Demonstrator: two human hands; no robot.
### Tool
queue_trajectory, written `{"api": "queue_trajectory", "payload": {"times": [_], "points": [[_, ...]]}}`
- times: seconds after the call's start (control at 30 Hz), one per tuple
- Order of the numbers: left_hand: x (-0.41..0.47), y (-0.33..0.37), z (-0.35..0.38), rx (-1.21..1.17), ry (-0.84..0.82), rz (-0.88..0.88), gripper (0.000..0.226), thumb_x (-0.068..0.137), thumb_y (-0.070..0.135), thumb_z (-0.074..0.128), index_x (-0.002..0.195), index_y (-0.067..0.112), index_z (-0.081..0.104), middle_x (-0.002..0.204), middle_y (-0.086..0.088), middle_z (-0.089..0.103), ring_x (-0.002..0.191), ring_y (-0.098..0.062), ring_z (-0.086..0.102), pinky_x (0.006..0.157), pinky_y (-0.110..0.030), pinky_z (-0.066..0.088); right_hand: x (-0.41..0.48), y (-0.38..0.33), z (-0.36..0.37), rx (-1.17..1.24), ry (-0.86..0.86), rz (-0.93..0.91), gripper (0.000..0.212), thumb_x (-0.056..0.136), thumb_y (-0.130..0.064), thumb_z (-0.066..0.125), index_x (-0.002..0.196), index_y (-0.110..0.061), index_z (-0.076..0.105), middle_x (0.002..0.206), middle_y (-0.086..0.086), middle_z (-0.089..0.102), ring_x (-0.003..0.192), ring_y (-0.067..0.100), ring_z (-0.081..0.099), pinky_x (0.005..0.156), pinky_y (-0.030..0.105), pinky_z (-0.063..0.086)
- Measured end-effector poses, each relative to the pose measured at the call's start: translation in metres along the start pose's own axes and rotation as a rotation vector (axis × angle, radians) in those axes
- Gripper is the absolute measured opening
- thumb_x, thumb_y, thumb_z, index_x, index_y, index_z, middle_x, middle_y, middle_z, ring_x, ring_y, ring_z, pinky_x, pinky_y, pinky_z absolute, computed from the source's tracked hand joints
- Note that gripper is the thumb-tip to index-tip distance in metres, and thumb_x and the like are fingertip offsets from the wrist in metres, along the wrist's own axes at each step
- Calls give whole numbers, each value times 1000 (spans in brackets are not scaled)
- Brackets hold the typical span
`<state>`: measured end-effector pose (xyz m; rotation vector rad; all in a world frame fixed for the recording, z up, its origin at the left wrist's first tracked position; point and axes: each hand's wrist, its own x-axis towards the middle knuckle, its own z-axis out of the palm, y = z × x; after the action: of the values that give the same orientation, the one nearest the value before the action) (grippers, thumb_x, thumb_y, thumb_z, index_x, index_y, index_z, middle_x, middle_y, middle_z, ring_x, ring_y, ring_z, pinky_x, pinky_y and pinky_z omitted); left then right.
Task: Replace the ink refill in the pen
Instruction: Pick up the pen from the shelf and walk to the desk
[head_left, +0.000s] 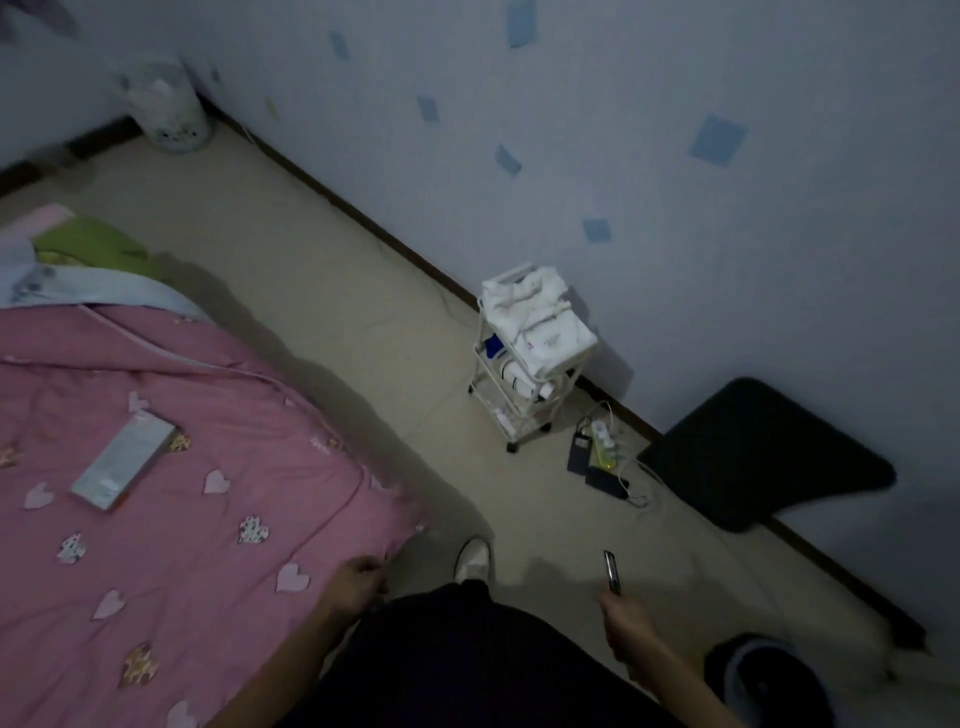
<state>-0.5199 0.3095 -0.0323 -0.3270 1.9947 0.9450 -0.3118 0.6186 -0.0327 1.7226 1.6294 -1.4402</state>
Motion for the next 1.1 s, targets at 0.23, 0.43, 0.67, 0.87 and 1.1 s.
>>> {"api": "queue_trajectory", "payload": {"times": [0.23, 0.43, 0.67, 0.87, 1.1], "points": [[67, 142, -18, -113, 43, 82, 22, 96, 6, 47, 77, 8, 59, 66, -9, 59, 53, -18, 50, 47, -20, 35, 49, -102, -51, -247, 34, 25, 40, 95, -21, 61, 59, -10, 51, 47, 9, 45, 43, 20, 45, 48, 29, 31], [102, 190, -27, -247, 92, 67, 22, 95, 3, 47, 77, 9, 58, 64, -8, 57, 53, -17, 47, 49, -21, 33, 78, -202, -62, -379, -81, 32, 32, 99, -20, 57, 70, -9, 55, 57, 7, 45, 50, 19, 43, 52, 31, 33], [133, 212, -41, -343, 218, -65, 29, 88, -6, 41, 72, 11, 57, 56, -3, 57, 50, -16, 48, 47, -20, 32, 130, -367, -29, -498, -245, -165, 34, 101, -20, 53, 117, 10, 61, 87, 36, 58, 71, 36, 61, 73, 28, 26], [146, 222, -57, -537, 348, -204, 26, 91, 0, 41, 76, 11, 59, 67, -11, 62, 53, -19, 53, 50, -23, 38, 152, -508, 42, -661, -309, -314, 38, 97, -26, 56, 63, -14, 46, 46, 0, 40, 41, 18, 39, 49, 27, 27], [169, 226, -90, -743, 464, -334, 24, 88, -6, 45, 73, 3, 60, 62, -14, 58, 48, -19, 51, 46, -22, 39, 163, -625, 142, -685, -451, -402, 29, 97, -29, 55, 72, -16, 50, 50, -1, 39, 37, 12, 33, 41, 23, 23]]}}
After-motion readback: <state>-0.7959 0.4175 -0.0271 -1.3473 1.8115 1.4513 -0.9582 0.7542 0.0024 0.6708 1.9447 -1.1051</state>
